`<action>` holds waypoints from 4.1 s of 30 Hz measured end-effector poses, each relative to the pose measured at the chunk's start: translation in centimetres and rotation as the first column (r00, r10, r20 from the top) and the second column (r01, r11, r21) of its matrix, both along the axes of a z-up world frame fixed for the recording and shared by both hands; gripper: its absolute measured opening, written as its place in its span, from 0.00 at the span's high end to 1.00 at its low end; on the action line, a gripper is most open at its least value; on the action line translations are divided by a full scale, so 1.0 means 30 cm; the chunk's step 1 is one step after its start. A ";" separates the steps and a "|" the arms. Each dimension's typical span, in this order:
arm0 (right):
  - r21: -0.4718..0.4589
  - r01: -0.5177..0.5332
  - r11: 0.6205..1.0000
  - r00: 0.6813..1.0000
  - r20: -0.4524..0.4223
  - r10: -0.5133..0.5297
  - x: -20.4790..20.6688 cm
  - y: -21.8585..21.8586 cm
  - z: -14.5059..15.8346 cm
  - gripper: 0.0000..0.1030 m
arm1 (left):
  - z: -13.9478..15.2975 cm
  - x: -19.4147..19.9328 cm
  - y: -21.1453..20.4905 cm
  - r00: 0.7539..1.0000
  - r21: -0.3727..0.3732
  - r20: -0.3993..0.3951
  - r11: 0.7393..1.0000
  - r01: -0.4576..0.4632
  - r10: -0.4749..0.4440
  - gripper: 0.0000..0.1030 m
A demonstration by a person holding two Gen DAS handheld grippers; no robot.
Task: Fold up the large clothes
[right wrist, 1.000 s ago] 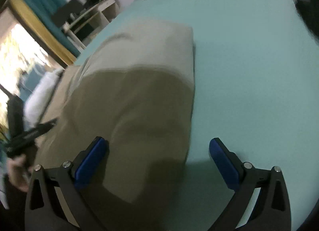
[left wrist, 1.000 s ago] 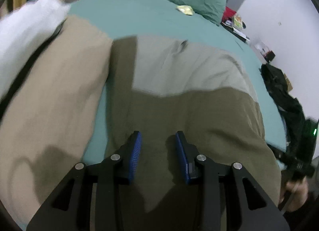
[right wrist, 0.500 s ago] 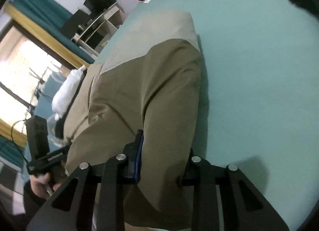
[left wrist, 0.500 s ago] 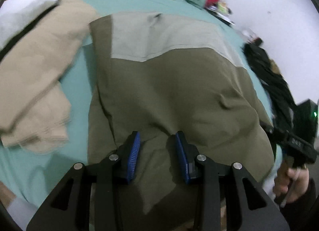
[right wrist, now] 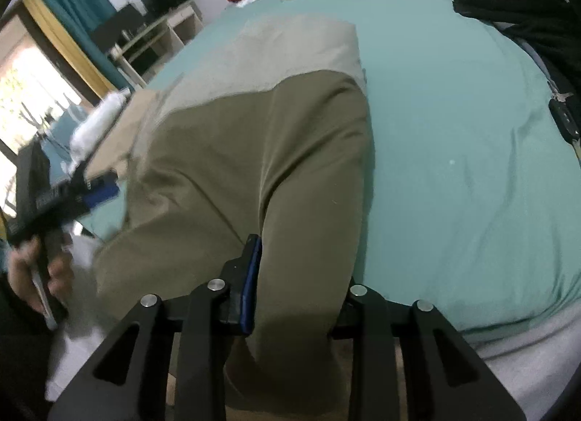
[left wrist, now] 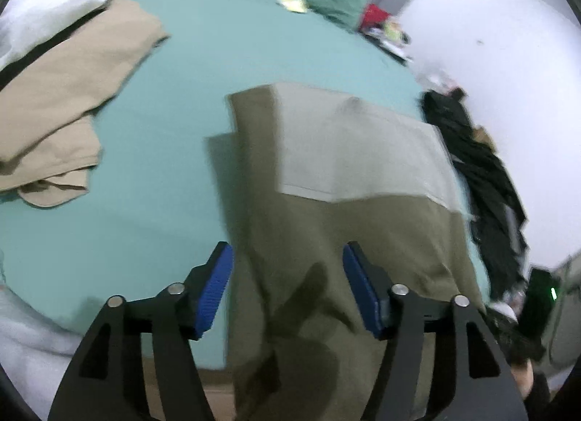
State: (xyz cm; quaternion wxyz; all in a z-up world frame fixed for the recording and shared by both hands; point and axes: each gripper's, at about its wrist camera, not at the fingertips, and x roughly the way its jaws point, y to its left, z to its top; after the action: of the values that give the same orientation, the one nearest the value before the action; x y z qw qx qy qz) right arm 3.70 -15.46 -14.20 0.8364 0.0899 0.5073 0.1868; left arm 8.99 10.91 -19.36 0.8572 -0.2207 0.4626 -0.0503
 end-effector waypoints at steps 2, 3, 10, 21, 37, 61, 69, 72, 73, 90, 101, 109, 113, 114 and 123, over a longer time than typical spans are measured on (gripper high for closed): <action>0.014 -0.004 1.000 1.000 -0.003 0.004 0.010 -0.012 -0.004 0.67 | -0.034 0.021 0.017 1.000 0.028 -0.025 0.999 -0.015 0.016 0.32; 0.051 -0.003 0.999 1.000 -0.018 0.004 0.024 -0.028 -0.004 0.64 | -0.045 0.022 0.022 0.999 0.035 -0.034 0.999 -0.013 0.014 0.31; 0.065 -0.046 0.997 0.999 -0.006 0.047 0.088 -0.095 0.025 0.33 | -0.149 0.106 0.019 0.992 -0.177 -0.056 0.979 0.101 -0.112 0.21; 0.179 -0.050 0.983 0.998 -0.037 0.057 0.376 -0.040 -0.056 0.10 | -0.182 0.200 -0.005 0.979 -0.288 -0.035 0.940 0.184 -0.203 0.14; 0.306 -0.062 0.950 0.998 -0.011 0.068 0.405 -0.052 -0.142 0.04 | -0.155 0.233 -0.048 0.970 -0.342 -0.015 0.913 0.223 -0.242 0.01; 0.239 -0.067 0.969 0.979 0.202 0.017 0.220 -0.024 0.024 0.73 | -0.012 0.162 -0.342 0.968 -0.006 0.027 0.968 0.251 -0.251 0.71; 0.235 -0.085 0.968 0.939 0.343 -0.001 0.111 -0.041 0.162 0.73 | 0.146 0.100 -0.354 0.957 0.025 0.137 0.967 0.254 -0.255 0.73; 0.234 -0.096 0.967 0.918 0.396 -0.004 0.098 -0.013 0.232 0.73 | 0.234 0.082 -0.336 0.948 0.061 0.192 0.967 0.248 -0.255 0.73; 0.237 -0.103 0.966 0.910 0.416 -0.005 0.097 -0.002 0.257 0.73 | 0.257 0.077 -0.322 0.945 0.069 0.208 0.967 0.244 -0.253 0.73; 0.349 -0.257 0.901 0.868 0.492 0.057 0.330 0.449 0.315 0.73 | 0.458 0.143 0.217 0.950 0.143 0.263 0.981 0.131 -0.166 0.72; 0.383 -0.224 0.896 0.968 0.197 0.157 0.607 0.777 -0.076 0.72 | 0.143 0.363 0.628 0.997 0.120 -0.039 0.990 0.068 -0.064 0.59; 0.229 -0.203 0.952 0.973 0.154 0.171 0.664 0.806 -0.174 0.47 | 0.107 0.314 0.589 1.000 0.055 -0.014 0.998 -0.012 0.013 0.48; 0.215 -0.169 0.962 0.983 0.112 0.148 0.654 0.766 -0.154 0.40 | 0.172 0.253 0.587 0.999 0.167 -0.009 0.985 -0.032 0.034 0.48; 0.197 -0.156 0.968 0.985 0.105 0.137 0.642 0.756 -0.140 0.34 | 0.194 0.259 0.544 0.999 0.203 -0.003 0.978 -0.039 0.041 0.48; 0.054 -0.111 0.992 0.986 0.134 0.103 0.529 0.631 -0.015 0.14 | 0.298 0.062 0.657 0.992 0.391 0.055 0.912 -0.123 0.110 0.47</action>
State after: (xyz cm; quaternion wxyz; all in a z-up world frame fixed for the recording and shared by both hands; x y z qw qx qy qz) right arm 19.55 3.47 -14.66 0.8535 0.0757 0.4494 0.2526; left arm 10.86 30.62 -10.41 0.8928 -0.0701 0.4355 0.0911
